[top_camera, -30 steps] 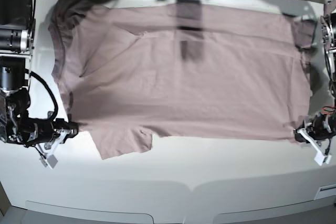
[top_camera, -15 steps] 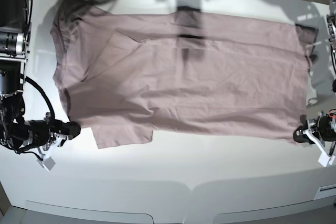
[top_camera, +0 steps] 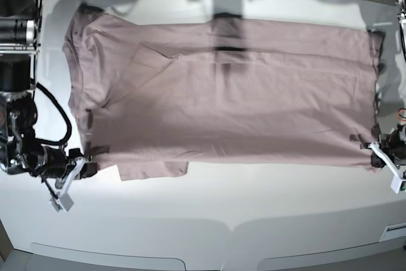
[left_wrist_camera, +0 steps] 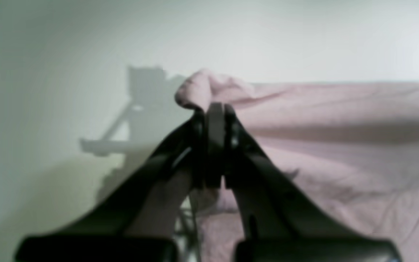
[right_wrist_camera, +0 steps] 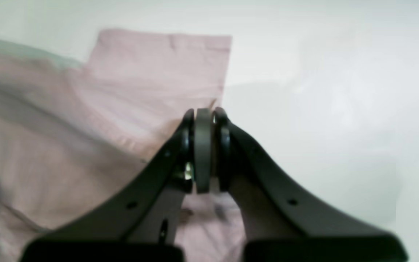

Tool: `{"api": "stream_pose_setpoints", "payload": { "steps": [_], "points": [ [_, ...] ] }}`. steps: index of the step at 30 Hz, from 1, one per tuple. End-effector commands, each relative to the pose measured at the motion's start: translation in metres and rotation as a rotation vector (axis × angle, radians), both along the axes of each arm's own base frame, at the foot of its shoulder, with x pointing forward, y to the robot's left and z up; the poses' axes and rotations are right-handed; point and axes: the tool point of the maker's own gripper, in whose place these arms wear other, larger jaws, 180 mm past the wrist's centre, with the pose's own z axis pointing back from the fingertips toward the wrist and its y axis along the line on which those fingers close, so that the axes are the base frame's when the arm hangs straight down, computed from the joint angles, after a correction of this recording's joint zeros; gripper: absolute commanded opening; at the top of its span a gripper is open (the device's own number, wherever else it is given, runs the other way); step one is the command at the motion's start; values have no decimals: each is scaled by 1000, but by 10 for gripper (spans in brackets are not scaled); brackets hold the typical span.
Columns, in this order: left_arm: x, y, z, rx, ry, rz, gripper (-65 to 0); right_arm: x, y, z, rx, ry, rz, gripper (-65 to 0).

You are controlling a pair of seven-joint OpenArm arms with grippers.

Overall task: Fold the T-shirt properly
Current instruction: 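Fold the hem over toward the collar edge with both grippers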

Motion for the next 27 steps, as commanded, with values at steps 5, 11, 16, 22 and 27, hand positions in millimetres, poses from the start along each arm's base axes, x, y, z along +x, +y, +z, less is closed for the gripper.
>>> {"api": "stream_pose_setpoints", "payload": {
  "steps": [5, 11, 16, 22, 27],
  "points": [
    [9, -1, 37, 58, -102, 11, -650, 4, 4, 21, -86, -125, 49, -650],
    [-8, -5, 43, 26, -150, 40, -650, -4, 5, 24, -74, -193, -46, -650],
    [-35, 15, 41, 40, -151, 93, -650, -16, -3, 31, -29, -250, -119, -650],
    [-63, 8, 40, 76, -143, 64, -650, -41, 2, 29, -85, -280, -126, -650],
    [-82, -6, 43, 120, -131, 16, -650, -62, 16, 33, -107, -302, -86, -650]
  ]
}}
